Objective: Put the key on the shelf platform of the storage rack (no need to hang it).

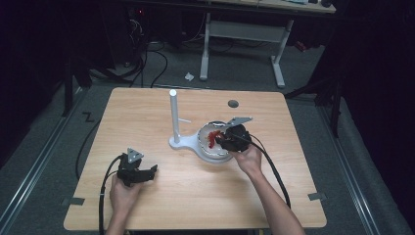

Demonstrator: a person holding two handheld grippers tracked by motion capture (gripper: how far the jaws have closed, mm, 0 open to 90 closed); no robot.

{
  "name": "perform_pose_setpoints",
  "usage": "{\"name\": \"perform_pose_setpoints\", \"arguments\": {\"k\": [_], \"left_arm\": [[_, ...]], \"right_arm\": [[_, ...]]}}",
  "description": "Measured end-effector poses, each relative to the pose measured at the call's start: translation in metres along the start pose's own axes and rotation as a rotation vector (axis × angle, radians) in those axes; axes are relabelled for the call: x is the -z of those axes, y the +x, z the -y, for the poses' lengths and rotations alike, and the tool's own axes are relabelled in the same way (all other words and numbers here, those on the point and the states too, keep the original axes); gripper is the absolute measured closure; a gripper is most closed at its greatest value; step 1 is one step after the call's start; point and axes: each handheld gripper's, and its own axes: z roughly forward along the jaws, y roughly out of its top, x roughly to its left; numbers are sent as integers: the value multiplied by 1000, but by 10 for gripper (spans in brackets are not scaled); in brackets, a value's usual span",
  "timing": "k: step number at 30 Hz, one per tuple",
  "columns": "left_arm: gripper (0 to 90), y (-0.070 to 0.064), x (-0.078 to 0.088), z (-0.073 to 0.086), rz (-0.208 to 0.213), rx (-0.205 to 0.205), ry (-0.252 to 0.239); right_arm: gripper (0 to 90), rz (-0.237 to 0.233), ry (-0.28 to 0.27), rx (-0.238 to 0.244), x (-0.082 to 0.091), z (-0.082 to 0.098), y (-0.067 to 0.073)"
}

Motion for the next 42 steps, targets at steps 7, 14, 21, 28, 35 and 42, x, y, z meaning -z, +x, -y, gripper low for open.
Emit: {"name": "perform_pose_setpoints", "arguments": {"k": [7, 14, 21, 28, 35, 42], "left_arm": [[208, 0, 0, 0, 0, 0, 0], [208, 0, 0, 0, 0, 0, 0], [209, 0, 0, 0, 0, 0, 0], [208, 0, 0, 0, 0, 0, 0], [208, 0, 0, 0, 0, 0, 0], [209, 0, 0, 0, 0, 0, 0]], "right_arm": [[655, 13, 9, 2, -4, 2, -1], [550, 5, -12, -14, 1, 1, -3], [513, -16, -61, -32, 15, -2, -6], [511, -28, -100, -48, 32, -3, -9], [514, -22, -132, -59, 45, -4, -12], [514, -12, -176, -74, 64, -3, -18]]}}
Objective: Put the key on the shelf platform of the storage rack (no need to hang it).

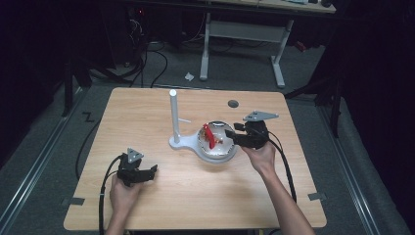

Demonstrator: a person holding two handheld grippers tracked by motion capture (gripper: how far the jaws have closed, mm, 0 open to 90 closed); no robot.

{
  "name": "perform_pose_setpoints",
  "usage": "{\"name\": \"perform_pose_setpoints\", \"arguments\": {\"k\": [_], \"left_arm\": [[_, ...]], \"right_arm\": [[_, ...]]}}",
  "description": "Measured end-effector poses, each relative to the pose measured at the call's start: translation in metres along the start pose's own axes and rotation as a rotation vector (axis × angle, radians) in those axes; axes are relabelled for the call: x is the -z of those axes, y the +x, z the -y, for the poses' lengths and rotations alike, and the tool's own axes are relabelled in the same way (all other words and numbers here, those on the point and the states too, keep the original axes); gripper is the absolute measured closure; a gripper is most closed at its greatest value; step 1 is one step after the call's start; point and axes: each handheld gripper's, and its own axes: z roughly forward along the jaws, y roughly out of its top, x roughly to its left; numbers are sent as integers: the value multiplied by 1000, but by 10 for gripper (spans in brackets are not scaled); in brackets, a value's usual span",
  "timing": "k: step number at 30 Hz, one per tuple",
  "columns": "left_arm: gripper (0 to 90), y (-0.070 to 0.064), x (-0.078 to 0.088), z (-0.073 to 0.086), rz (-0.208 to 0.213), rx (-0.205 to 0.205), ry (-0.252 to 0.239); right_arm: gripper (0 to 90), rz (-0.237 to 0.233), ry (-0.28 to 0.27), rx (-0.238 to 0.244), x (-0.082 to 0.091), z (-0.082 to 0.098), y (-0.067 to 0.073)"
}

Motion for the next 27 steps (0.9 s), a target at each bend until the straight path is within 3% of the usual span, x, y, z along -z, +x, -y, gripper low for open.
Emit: {"name": "perform_pose_setpoints", "arguments": {"k": [11, 27], "left_arm": [[208, 0, 0, 0, 0, 0, 0], [208, 0, 0, 0, 0, 0, 0]], "right_arm": [[518, 29, -69, -39, 35, -2, -13], [520, 69, -90, -66, 71, 4, -24]]}}
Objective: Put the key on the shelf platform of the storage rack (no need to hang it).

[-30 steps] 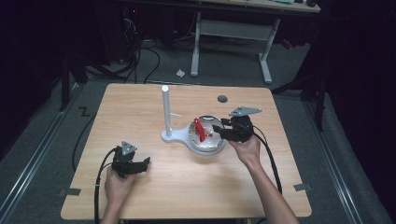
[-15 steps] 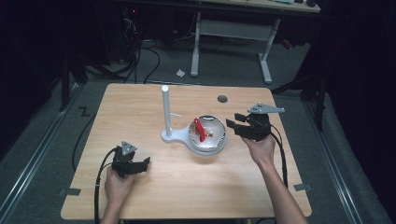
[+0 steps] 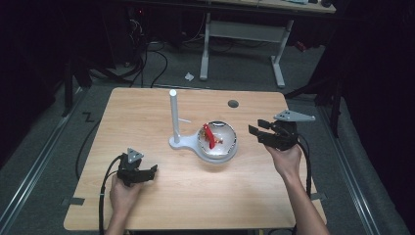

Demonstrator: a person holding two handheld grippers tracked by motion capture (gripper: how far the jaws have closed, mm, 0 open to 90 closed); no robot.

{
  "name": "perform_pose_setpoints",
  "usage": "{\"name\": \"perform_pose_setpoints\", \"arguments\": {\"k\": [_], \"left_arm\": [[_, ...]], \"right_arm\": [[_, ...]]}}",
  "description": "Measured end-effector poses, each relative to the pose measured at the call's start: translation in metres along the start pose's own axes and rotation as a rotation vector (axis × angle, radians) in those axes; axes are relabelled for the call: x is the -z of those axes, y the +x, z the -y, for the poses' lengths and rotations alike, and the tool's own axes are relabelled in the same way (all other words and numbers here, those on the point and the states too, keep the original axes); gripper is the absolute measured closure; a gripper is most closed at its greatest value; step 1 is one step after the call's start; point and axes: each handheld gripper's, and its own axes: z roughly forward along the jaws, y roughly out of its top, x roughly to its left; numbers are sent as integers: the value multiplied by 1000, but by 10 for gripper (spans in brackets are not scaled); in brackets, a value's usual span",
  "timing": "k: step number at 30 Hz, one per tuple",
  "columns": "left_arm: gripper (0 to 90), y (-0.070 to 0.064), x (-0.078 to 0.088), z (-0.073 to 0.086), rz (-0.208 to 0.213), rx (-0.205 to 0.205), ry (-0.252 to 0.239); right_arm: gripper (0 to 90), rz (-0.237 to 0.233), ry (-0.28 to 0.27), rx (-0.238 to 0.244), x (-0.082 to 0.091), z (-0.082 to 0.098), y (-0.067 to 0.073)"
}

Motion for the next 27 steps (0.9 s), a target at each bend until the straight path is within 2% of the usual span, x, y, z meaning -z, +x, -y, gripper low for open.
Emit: {"name": "perform_pose_setpoints", "arguments": {"k": [9, 13, 21, 26, 27], "left_arm": [[209, 0, 0, 0, 0, 0, 0], [208, 0, 0, 0, 0, 0, 0], [209, 0, 0, 0, 0, 0, 0], [208, 0, 0, 0, 0, 0, 0], [208, 0, 0, 0, 0, 0, 0]], "right_arm": [[521, 27, -5, -17, 25, 4, -7], [525, 33, -30, -18, 34, 6, -6], [525, 38, -37, -22, 45, 8, -6], [525, 44, -42, -41, 52, 15, -8], [525, 56, -38, -48, 55, 19, -10]]}}
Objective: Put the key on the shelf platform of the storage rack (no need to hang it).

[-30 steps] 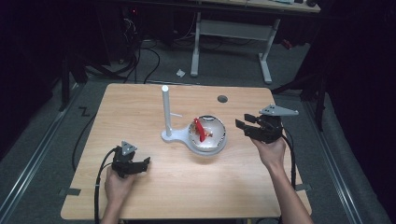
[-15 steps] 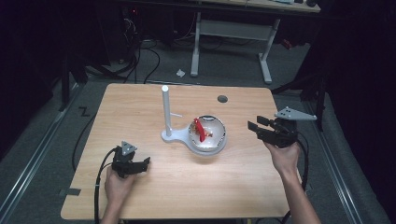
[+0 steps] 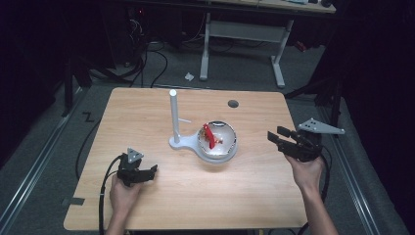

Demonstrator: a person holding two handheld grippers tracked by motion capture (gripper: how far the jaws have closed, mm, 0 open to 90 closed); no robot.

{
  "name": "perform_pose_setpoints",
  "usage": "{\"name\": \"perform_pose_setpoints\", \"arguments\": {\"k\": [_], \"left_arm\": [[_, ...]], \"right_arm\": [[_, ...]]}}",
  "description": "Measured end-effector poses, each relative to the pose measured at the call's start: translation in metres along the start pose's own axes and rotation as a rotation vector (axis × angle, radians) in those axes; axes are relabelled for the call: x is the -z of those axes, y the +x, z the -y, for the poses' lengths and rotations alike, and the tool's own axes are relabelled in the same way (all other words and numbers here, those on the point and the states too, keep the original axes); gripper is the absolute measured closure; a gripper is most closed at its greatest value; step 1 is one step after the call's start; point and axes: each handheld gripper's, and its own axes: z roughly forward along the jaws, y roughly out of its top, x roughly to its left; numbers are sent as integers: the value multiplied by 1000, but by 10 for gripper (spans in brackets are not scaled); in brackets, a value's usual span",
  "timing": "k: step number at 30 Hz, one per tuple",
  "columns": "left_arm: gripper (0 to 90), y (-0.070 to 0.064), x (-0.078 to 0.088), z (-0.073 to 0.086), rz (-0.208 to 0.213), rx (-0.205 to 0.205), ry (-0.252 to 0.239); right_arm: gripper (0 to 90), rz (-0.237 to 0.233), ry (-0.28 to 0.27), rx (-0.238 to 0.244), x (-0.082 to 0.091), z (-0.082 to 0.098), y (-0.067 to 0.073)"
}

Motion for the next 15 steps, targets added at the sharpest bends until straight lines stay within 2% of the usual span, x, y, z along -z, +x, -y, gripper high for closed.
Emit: {"name": "perform_pose_setpoints", "arguments": {"k": [4, 8, 15], "left_arm": [[208, 0, 0, 0, 0, 0, 0], [208, 0, 0, 0, 0, 0, 0], [208, 0, 0, 0, 0, 0, 0]], "right_arm": [[525, 0, -11, -16, 5, 6, -4], [524, 12, -14, -31, 13, 20, -7], [518, 3, -15, -34, 18, 34, -9]]}}
